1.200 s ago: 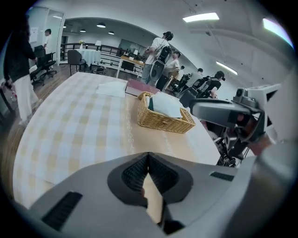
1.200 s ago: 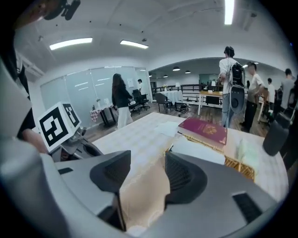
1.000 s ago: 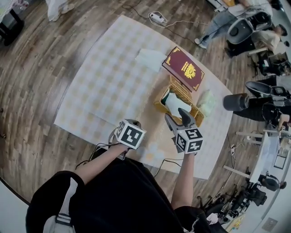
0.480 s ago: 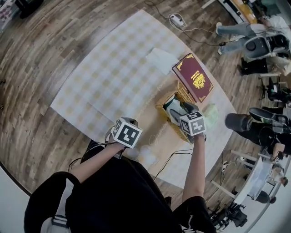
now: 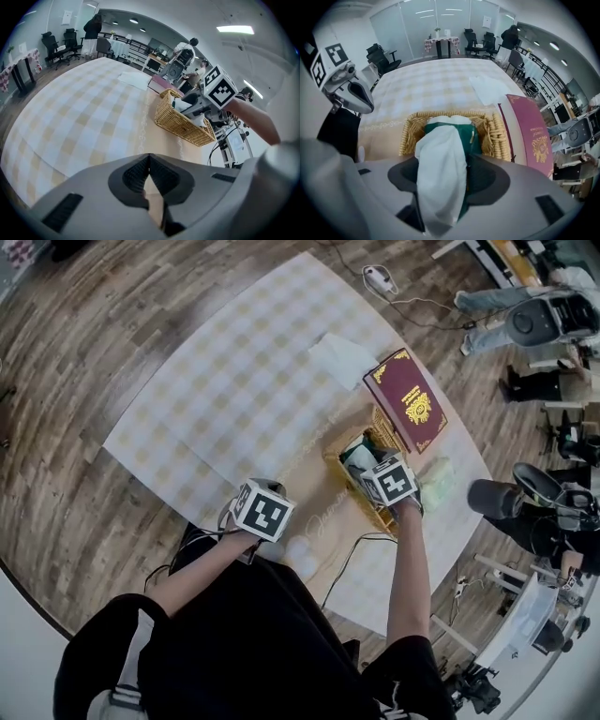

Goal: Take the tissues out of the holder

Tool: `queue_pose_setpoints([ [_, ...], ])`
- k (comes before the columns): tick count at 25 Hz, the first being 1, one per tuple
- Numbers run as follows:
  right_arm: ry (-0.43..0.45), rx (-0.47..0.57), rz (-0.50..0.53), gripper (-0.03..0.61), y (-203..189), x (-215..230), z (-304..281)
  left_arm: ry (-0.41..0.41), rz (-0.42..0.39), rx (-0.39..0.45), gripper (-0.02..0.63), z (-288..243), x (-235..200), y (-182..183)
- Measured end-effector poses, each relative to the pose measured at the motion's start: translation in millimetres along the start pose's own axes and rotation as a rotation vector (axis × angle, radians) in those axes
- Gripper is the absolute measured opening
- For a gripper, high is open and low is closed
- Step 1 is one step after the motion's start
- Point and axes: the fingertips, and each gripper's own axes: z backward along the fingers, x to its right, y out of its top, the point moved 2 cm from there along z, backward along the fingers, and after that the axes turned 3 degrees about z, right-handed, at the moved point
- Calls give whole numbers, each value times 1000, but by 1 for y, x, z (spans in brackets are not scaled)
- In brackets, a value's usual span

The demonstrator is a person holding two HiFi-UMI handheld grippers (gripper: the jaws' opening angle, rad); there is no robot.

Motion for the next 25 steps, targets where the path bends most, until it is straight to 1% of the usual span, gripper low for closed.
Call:
queue_pose_setpoints([
  [3, 10, 19, 17, 224, 0, -2, 4, -1, 0, -6, -2, -3, 3, -2],
  [6, 0, 14, 47, 193, 0, -7, 10, -1, -10, -12, -2, -4, 3, 0],
  [8, -17, 30, 47, 178, -1, -8, 16, -2, -16, -13, -2, -4, 2, 2],
  [13, -63, 111, -8, 169, -1, -6, 45, -6, -32, -19, -2, -5, 2, 2],
  [19, -113, 98, 14, 168, 1, -9, 63, -9, -49, -16, -2, -4, 3, 2],
  [25, -148, 135, -25, 169, 5, -15, 95, -16, -70, -5, -2, 0, 4, 5],
])
